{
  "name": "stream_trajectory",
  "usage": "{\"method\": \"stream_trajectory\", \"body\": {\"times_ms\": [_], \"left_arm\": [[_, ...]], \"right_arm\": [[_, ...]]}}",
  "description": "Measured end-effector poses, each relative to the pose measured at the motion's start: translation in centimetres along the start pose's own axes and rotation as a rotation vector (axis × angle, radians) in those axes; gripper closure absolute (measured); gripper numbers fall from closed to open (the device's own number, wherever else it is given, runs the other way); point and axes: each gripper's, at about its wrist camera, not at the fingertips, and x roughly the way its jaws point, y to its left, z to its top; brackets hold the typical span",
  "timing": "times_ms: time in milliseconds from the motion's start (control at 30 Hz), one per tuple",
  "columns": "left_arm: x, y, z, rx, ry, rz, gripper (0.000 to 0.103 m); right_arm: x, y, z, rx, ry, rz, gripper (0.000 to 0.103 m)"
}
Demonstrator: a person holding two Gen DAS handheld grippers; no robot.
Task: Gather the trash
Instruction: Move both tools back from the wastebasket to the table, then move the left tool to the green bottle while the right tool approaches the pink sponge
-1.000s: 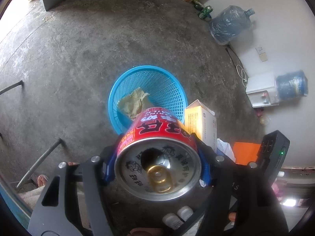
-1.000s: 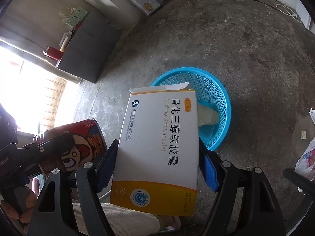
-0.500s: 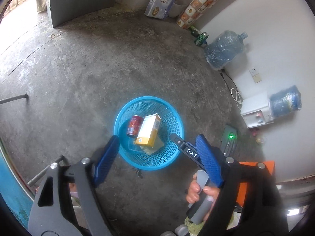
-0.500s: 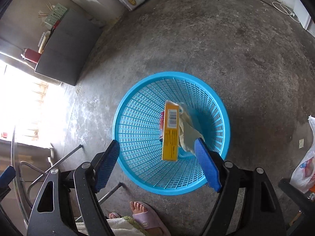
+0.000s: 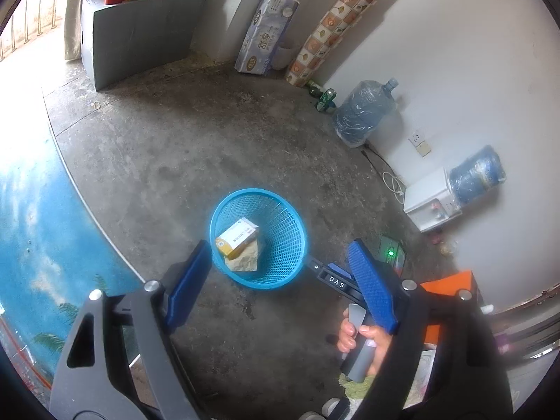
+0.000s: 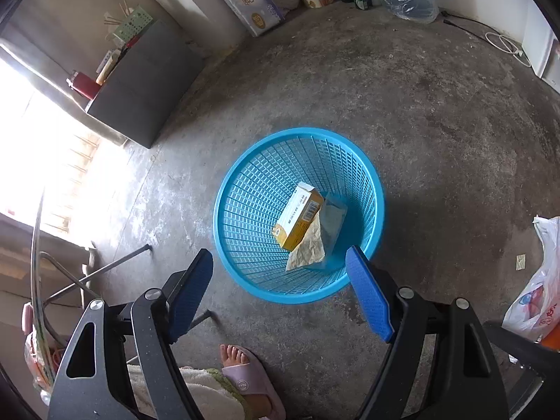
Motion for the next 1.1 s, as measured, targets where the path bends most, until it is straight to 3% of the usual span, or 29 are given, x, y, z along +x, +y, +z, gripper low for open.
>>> {"method": "stream_trajectory", "body": {"times_ms": [267, 400, 567, 700, 933, 1100], "left_arm": [[-8.0, 2.2, -3.7, 0.018, -0.12, 0.04, 0.019], [-11.2, 4.3, -6.5, 0.01, -0.163, 0.129, 0.016], [-14.4, 7.0, -10.1, 0.009, -0.158, 0.177, 0.014], [-16.8, 9.1, -12.5, -0.035, -0.202, 0.231, 0.01], [-23.4, 13.7, -17.0, -0.155, -0.361, 0.346, 0.009], [-28.3, 17.0, -20.6, -0.254, -0.48, 0.428, 0.009]], "right_arm": [[-5.6, 4.1, -2.5, -0.084, -0.06, 0.044, 0.026], [-8.4, 7.6, -3.7, -0.169, -0.107, 0.059, 0.019], [-11.5, 13.1, -5.5, -0.305, -0.176, 0.043, 0.012], [-13.3, 18.5, -7.3, -0.431, -0.22, 0.014, 0.007], [-15.1, 28.8, -12.1, -0.714, -0.277, -0.016, 0.007], [-16.1, 34.3, -15.5, -0.835, -0.278, 0.07, 0.007]]}}
